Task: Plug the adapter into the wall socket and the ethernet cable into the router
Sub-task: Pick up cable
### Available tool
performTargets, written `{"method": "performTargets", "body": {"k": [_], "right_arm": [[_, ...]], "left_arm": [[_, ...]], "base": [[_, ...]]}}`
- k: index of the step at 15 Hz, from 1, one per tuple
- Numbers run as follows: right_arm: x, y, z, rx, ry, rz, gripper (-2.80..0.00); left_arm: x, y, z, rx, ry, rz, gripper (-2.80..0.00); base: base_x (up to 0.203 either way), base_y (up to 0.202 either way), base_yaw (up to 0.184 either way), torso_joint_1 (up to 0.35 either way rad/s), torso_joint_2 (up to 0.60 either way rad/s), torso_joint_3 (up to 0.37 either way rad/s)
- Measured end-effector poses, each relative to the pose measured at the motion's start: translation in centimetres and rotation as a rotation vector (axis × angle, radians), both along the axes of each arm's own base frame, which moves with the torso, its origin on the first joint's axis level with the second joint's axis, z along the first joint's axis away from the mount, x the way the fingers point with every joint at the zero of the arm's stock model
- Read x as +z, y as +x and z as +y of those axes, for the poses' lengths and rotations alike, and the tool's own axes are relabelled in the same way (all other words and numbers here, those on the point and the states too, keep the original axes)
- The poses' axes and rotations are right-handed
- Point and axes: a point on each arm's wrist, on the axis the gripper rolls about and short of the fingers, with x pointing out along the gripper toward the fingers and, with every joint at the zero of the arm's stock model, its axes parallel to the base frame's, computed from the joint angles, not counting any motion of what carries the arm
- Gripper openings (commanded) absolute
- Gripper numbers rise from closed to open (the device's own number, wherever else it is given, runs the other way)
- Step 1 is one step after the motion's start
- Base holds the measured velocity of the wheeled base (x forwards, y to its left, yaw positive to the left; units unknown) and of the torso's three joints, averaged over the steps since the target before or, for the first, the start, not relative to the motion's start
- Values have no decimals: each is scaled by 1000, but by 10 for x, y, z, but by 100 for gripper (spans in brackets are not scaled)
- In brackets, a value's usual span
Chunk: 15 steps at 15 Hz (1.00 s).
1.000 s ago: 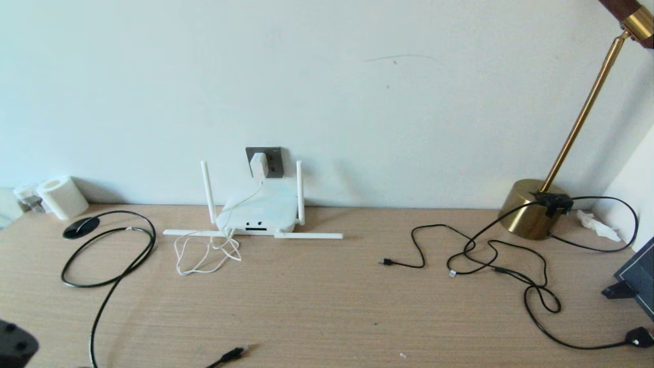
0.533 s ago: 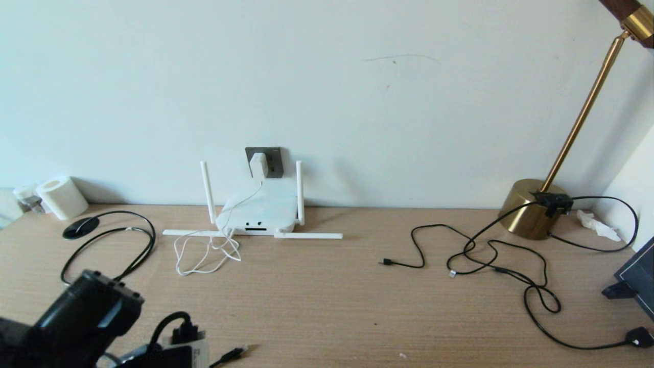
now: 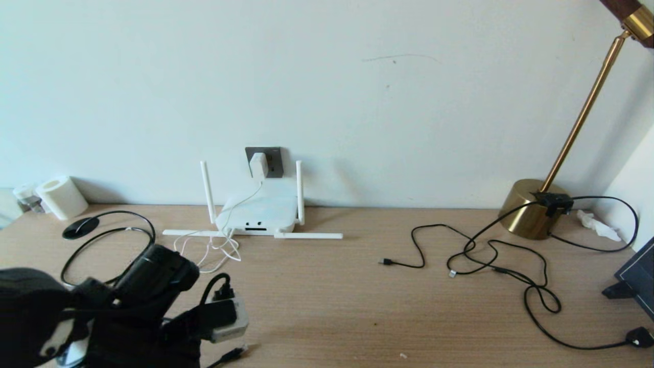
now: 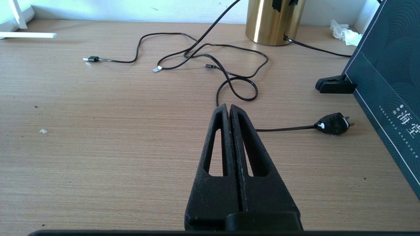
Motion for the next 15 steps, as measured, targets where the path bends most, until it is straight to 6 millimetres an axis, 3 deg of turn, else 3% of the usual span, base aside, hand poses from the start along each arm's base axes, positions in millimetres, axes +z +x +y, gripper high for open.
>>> {"method": "performTargets", "body": {"k": [15], "right_arm": [[0, 0, 0, 0, 0, 0, -280]], "left_arm": [[-21, 22, -3, 34, 75, 46, 0]], "base": [[0, 0, 0, 0, 0, 0]]}}
